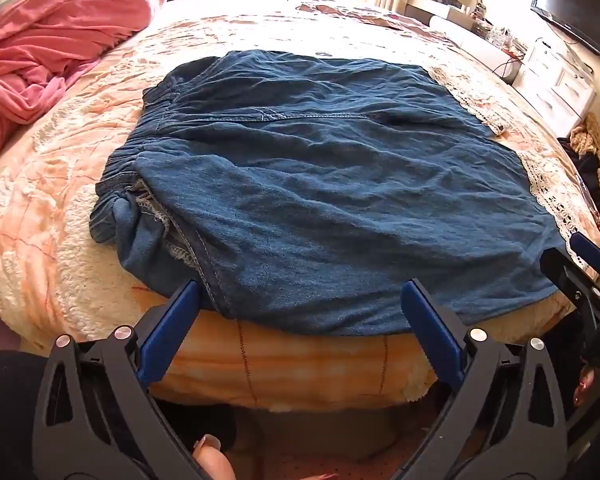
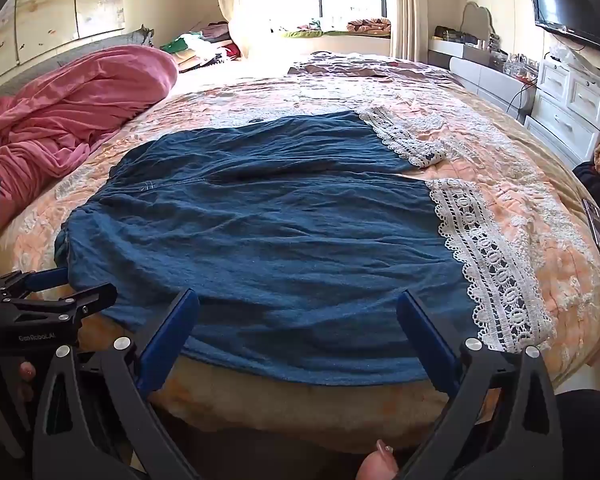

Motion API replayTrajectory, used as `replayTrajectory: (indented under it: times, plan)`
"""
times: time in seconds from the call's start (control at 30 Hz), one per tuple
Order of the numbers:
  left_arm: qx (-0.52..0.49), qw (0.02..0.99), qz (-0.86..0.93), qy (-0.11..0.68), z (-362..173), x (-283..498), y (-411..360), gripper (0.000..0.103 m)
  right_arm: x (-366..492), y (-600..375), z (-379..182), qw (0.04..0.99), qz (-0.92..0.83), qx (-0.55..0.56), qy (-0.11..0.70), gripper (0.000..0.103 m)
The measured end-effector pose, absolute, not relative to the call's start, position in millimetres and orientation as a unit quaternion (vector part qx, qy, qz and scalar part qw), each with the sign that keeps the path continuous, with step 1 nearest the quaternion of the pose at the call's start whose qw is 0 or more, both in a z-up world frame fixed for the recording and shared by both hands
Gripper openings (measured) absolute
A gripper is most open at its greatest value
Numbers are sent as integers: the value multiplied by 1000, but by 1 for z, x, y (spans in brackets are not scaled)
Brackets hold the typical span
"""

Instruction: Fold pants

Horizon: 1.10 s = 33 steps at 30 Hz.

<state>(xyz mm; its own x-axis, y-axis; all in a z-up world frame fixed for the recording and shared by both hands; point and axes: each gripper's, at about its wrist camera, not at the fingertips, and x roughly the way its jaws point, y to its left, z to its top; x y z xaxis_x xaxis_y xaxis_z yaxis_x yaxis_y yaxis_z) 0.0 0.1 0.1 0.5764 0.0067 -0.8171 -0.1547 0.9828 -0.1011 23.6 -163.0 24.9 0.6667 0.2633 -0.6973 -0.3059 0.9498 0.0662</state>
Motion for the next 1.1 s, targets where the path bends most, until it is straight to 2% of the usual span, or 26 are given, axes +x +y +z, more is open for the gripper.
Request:
replayTrajectory:
  times: [1.1]
  plan:
    - [-78, 891, 38, 445, 5, -2, -4, 94, 19, -160, 26, 916, 160, -33, 367, 99]
